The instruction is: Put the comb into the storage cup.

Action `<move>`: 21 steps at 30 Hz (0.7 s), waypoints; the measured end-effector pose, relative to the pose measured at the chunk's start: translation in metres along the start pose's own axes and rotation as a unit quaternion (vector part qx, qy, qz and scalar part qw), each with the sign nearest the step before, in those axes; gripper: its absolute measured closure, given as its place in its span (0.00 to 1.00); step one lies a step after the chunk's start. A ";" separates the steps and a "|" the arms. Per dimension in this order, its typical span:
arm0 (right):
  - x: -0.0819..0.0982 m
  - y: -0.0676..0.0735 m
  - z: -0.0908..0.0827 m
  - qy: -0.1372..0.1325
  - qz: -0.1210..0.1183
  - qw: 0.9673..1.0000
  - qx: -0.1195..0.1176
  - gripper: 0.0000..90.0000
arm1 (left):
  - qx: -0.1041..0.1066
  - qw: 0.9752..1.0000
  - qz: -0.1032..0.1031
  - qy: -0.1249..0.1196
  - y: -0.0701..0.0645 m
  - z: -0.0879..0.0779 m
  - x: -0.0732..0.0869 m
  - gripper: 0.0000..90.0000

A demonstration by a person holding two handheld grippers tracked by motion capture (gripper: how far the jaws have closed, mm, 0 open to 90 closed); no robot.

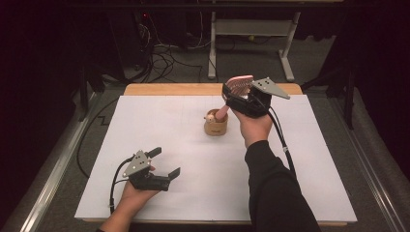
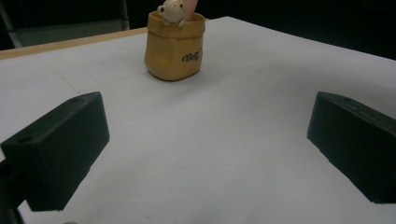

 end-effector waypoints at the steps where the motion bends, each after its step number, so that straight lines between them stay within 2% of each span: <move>1: 0.001 -0.001 0.001 0.001 -0.001 1.000 0.001 0.23 | 0.000 1.000 0.000 0.000 0.000 0.000 0.000 0.00; 13: 0.018 -0.004 0.019 0.022 0.009 1.000 0.002 0.23 | 0.001 1.000 -0.001 0.006 0.000 0.000 0.002 0.00; 21: 0.024 -0.003 0.025 0.028 0.011 1.000 -0.001 0.23 | 0.002 1.000 0.002 0.009 -0.001 0.001 0.002 0.00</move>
Point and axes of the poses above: each handheld gripper's, and its own axes: z roughly forward along the jaws, x roughly out of its underside, y roughly to its left, the point moved 5 cm from there along z, roughly forward along the jaws, and after that the axes turned 14 degrees about -x, right-handed, at the moved point
